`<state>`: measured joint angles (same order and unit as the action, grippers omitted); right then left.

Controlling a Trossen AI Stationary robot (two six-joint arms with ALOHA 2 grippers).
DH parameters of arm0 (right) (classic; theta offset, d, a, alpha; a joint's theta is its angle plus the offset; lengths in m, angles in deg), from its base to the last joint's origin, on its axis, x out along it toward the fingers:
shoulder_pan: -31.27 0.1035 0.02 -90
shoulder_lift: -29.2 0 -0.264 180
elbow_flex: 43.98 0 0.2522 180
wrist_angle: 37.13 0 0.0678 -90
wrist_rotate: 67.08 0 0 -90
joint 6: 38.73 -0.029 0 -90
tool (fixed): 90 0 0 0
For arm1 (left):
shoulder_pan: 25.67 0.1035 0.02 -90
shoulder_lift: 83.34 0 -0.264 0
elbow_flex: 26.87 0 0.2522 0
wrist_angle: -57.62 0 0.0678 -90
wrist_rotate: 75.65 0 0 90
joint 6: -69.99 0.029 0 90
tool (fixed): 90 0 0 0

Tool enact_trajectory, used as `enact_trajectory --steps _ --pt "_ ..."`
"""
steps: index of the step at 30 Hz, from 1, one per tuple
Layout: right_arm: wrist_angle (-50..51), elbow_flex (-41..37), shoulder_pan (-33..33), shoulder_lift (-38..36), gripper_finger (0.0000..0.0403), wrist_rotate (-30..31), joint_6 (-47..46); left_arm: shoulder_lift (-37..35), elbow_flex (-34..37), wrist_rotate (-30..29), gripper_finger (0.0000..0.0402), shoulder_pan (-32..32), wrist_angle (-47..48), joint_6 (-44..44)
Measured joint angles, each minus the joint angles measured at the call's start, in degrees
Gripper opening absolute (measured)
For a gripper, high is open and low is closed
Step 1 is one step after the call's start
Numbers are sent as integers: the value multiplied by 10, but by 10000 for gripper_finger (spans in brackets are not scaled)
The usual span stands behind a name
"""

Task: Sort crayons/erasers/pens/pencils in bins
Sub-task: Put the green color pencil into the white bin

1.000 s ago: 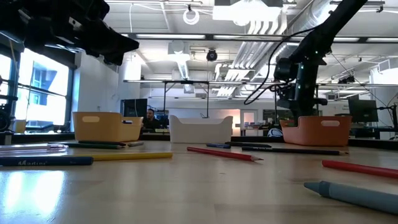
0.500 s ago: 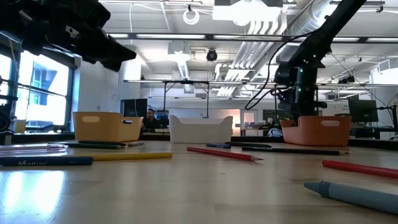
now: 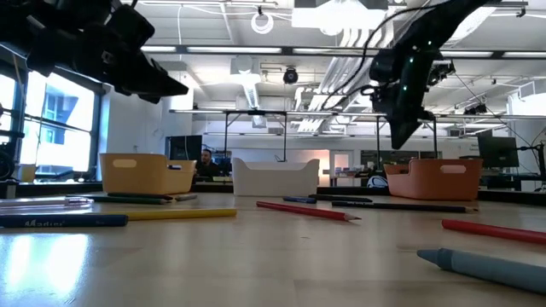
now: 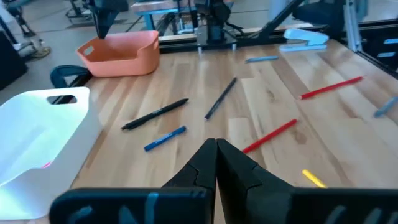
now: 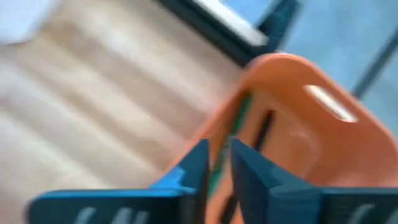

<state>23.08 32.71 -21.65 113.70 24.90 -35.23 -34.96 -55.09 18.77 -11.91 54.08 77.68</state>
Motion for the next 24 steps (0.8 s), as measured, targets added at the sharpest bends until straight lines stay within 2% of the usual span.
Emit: enact_trajectory --steps 2,5,9,14,18,22,24 --pt "-9 -24 31 -27 8 -17 3 0 0 3 0 0 0 0" --pt "-55 -77 84 -67 16 -43 3 0 0 5 0 0 0 0" --pt "-161 -170 162 -112 12 -68 -18 0 0 5 0 0 0 0" --pt "-285 -266 275 -143 3 -65 -69 1 0 5 0 -7 0 0" --pt "-339 -297 370 -145 4 -39 -99 23 0 -7 0 -43 -1 18" --pt "-369 -301 453 -144 4 25 -129 55 0 -56 0 -91 2 9" --pt "-384 -301 487 -144 4 50 -140 64 -15 -75 0 -114 52 -10"
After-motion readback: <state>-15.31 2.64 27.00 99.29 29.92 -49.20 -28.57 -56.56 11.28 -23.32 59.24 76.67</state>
